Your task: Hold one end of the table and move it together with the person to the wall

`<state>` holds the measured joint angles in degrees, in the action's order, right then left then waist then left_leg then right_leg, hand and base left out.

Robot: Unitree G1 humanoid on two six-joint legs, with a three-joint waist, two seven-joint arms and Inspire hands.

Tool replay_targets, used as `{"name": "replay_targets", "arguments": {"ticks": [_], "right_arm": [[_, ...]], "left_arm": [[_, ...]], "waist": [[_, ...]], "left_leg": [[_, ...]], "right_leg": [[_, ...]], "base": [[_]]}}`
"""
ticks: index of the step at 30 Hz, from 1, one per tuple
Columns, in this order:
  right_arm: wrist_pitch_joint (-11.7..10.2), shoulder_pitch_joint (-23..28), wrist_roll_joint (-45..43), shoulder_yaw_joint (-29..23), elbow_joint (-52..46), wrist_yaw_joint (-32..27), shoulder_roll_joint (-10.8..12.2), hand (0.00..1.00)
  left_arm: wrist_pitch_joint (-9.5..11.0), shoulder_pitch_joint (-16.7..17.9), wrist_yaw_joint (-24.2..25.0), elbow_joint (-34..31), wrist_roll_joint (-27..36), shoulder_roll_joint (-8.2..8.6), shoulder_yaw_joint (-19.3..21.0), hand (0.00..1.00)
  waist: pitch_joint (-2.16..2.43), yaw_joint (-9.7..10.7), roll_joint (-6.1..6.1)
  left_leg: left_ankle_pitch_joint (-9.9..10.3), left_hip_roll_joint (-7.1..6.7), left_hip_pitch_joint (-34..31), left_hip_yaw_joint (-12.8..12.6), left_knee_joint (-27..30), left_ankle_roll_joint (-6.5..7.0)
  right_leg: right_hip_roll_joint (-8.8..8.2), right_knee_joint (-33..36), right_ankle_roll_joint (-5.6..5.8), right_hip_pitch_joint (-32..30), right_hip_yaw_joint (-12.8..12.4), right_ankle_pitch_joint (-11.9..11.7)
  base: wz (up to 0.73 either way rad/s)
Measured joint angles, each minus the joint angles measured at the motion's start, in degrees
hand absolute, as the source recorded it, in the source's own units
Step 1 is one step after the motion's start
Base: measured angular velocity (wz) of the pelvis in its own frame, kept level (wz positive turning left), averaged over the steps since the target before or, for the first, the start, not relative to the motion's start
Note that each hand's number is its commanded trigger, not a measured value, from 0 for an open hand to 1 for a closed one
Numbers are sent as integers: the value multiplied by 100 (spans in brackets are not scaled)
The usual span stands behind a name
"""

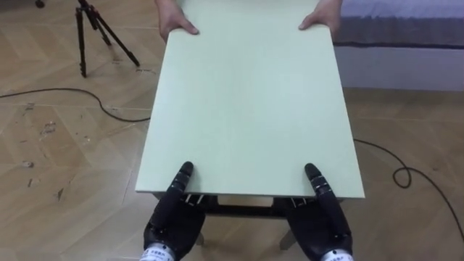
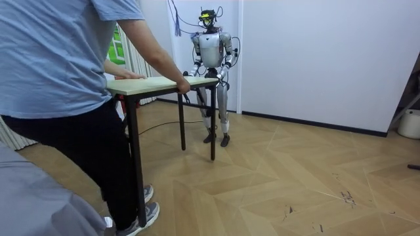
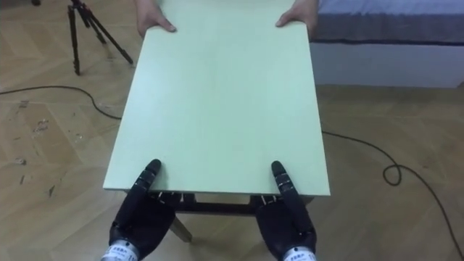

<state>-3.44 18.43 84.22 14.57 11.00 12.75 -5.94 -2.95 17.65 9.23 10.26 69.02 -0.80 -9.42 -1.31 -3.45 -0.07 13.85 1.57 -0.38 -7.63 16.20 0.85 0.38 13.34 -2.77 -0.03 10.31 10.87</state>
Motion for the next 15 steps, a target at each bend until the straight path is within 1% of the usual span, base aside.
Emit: {"name": "replay_targets", "arguments": {"ticks": [1, 2, 3, 5, 6, 7, 8, 9, 10, 11, 12, 13, 14, 15], "right_arm": [[-64, 0, -9, 5, -2, 18, -2, 100], [-70, 0, -7, 1, -1, 31, -1, 100], [-70, 4, -5, 4, -1, 32, -1, 100], [-70, 43, 25, 4, -1, 45, -11, 100], [-70, 58, 25, 4, -2, 53, -10, 100], [-71, 67, 16, 5, -1, 65, -10, 100], [-75, 88, -7, 4, 0, 71, -14, 100], [-34, 120, -94, 7, 4, 64, -22, 100], [2, 125, -157, 7, 4, 63, -24, 100], [26, 125, -254, -5, 3, 94, -35, 100], [27, 126, -262, -17, 3, 112, -41, 100], [32, 132, -252, -25, 7, 114, -41, 100], [44, 141, -253, -23, 17, 106, -39, 100], [55, 140, -244, -27, 10, 104, -39, 100]], "left_arm": [[41, -1, -1, -17, 0, 8, -46, 100], [51, -3, 0, -23, -1, 8, -56, 100], [53, -6, -1, -22, -1, 5, -58, 100], [51, 2, -11, -19, 0, -3, -82, 100], [51, 4, -12, -20, -3, -10, -90, 100], [52, 11, -12, -21, -3, -17, -94, 100], [52, 50, -12, -22, 1, -4, -97, 100], [71, 205, -11, -57, 27, 12, -98, 100], [89, 307, -5, -102, 61, 15, -98, 100], [86, 412, 22, -153, 75, 19, -96, 100], [76, 419, 39, -154, 76, 18, -94, 100], [66, 401, 47, -155, 59, 9, -93, 100], [65, 399, 46, -155, 46, -16, -96, 100], [65, 375, 44, -156, 38, -23, -98, 100]], "waist": [[0, -24, 0], [1, -40, 4], [1, -39, 3], [6, -138, 17], [6, -148, 18], [10, -160, 29], [7, -156, 78], [40, -200, 181], [67, -179, 249], [46, -114, 372], [26, -100, 405], [-24, -3, 391], [-65, 17, 320], [-45, 80, 273]], "left_leg": [[40, 39, -184, 9, 274, -37], [88, 87, -411, 44, 646, -75], [94, 98, -515, 74, 818, -86], [93, 157, -843, 227, 1412, -88], [99, 170, -921, 272, 1551, -115], [115, 228, -1095, 330, 1851, -215], [154, 377, -1257, 298, 2387, -290], [151, 563, -1294, 296, 3152, -301], [130, 629, -1259, 304, 3473, -344], [71, 726, -1106, 334, 3807, -435], [75, 752, -1014, 340, 3811, -434], [248, 753, -862, 335, 3499, -449], [349, 633, -653, 316, 3027, -469], [415, 524, -498, 323, 2533, -545]], "right_leg": [[37, 91, -10, -90, 2, 6], [67, 161, -36, -169, 0, 14], [77, 170, -55, -194, 0, 17], [162, 210, -140, -275, -41, 17], [172, 224, -173, -328, -45, 27], [173, 246, -236, -405, 7, 63], [219, 258, -299, -413, 137, 64], [274, 285, -334, -372, 362, 70], [314, 296, -348, -365, 479, 69], [377, 372, -373, -368, 614, 70], [389, 450, -380, -387, 665, 69], [360, 605, -386, -465, 742, 73], [279, 722, -393, -527, 725, 39], [222, 640, -404, -604, 694, -85]], "base": [[3], [3], [0], [-9], [-12], [-12], [-37], [-47], [-47], [-15], [16], [26], [31], [18]]}}
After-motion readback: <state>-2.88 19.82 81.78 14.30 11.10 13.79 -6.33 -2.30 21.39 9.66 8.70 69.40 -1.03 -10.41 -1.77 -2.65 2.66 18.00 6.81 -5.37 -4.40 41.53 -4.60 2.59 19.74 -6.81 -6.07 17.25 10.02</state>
